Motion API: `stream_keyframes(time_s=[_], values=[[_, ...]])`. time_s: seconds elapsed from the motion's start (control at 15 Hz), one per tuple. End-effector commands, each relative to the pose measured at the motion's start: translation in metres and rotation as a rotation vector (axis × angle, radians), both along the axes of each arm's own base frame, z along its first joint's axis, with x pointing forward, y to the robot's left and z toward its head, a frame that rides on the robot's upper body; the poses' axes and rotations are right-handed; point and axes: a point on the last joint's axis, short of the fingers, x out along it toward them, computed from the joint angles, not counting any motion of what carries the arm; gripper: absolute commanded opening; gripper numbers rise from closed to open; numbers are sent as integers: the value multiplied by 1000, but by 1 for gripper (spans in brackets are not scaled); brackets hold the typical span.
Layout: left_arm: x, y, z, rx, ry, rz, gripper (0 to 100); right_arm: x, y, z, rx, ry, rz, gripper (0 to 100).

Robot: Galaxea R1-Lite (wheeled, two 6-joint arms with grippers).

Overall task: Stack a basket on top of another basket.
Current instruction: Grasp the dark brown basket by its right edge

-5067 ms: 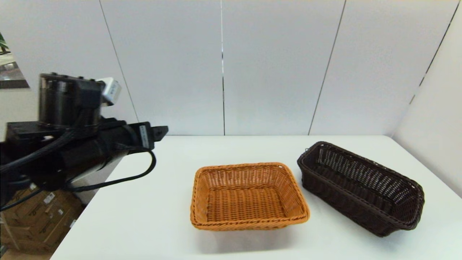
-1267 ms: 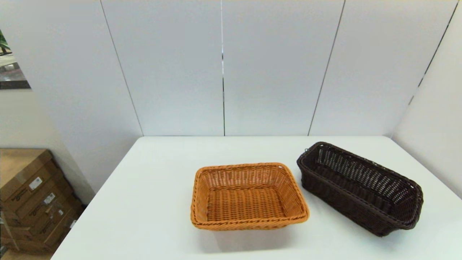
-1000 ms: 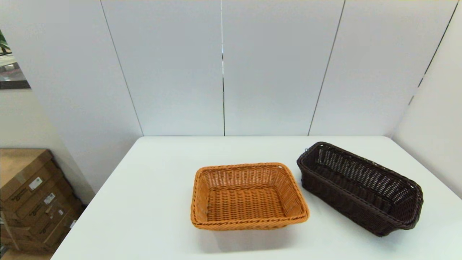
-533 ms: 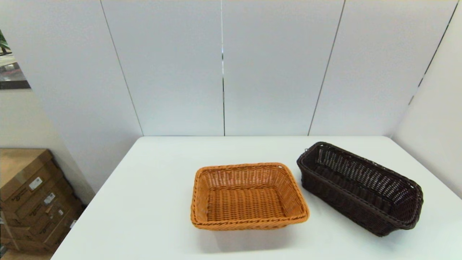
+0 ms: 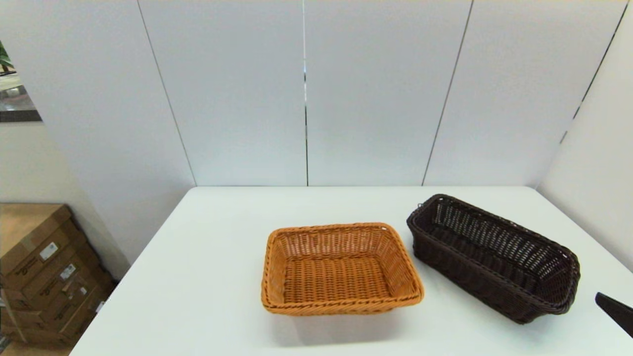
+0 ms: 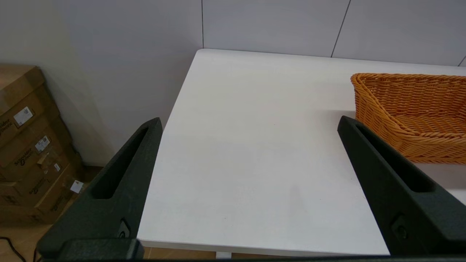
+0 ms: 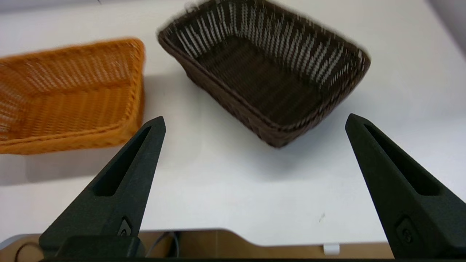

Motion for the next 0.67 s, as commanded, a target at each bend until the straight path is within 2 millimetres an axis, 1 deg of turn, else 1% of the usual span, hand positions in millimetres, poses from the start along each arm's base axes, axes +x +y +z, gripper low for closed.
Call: stream_keyframes(time_s=[0.07,0.13,0.2,0.27,0.4,0.53,0.67], values=[[0,0,0,-1,0,1,100,37,0,2,42,145,1,100],[0,0,0,-1,1,1,100,45,0,6,42,153,-5,100],[0,0,0,-1,0,1,100,62,-2,9,49,197,-26,100],[0,0,0,-1,1,1,100,75,-5,11,51,245,-49,100],[0,0,0,-1,1,1,100,99,-15,23,58,310,-101,100],[0,0,0,-1,0,1,100,116,-24,24,69,396,-143,100],[0,0,0,-1,1,1,100,132,-32,23,80,447,-171,100]])
